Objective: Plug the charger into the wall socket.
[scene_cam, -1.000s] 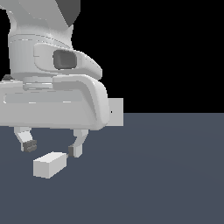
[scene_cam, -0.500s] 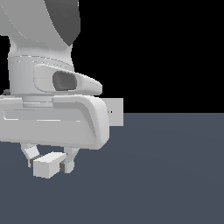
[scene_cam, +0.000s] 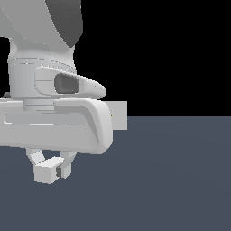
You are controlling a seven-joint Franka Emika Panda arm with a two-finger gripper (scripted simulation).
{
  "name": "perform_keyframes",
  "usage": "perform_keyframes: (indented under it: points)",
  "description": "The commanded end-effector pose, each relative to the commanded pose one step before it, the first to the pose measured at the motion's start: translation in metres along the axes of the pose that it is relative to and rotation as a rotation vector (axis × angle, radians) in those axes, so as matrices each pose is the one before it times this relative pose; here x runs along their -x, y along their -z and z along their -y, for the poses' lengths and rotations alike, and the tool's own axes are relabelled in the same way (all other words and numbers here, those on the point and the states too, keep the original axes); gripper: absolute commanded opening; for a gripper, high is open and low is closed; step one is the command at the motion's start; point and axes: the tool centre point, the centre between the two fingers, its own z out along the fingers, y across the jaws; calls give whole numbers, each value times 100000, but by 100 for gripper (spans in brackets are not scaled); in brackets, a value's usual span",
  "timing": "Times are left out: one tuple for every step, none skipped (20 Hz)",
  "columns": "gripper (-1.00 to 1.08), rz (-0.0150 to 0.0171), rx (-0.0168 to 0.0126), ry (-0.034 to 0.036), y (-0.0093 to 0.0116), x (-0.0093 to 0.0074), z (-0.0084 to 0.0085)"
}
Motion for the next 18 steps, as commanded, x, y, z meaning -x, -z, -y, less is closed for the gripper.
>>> perform_keyframes:
  points:
    - [-100,9,0,45,-1,-19,-9]
    - [-100,-1,-7,97,32,-62,-36]
    - [-100,-3,-10,169,53,-102,-56]
    - [-100,-4,-14,239,75,-142,-77]
    - [-100,-5,-18,300,96,-184,-102]
    - [-100,-6,-22,358,117,-226,-128]
    - [-100,-6,-26,430,138,-265,-147]
    - [-100,-7,-31,497,159,-305,-168]
    - [-100,-7,-35,556,180,-347,-193]
    - [-100,-7,-41,628,200,-386,-210]
    - [-100,-7,-46,689,221,-427,-233]
    - [-100,-7,-52,755,242,-468,-254]
    - [-100,-6,-58,821,263,-509,-274]
    - [-100,-6,-65,887,284,-550,-295]
    - [-100,-5,-71,947,303,-589,-314]
    - [-100,-4,-77,1002,319,-622,-328]
    - [-100,-2,-83,1049,333,-652,-340]
    - [-100,-1,-88,1090,345,-678,-350]
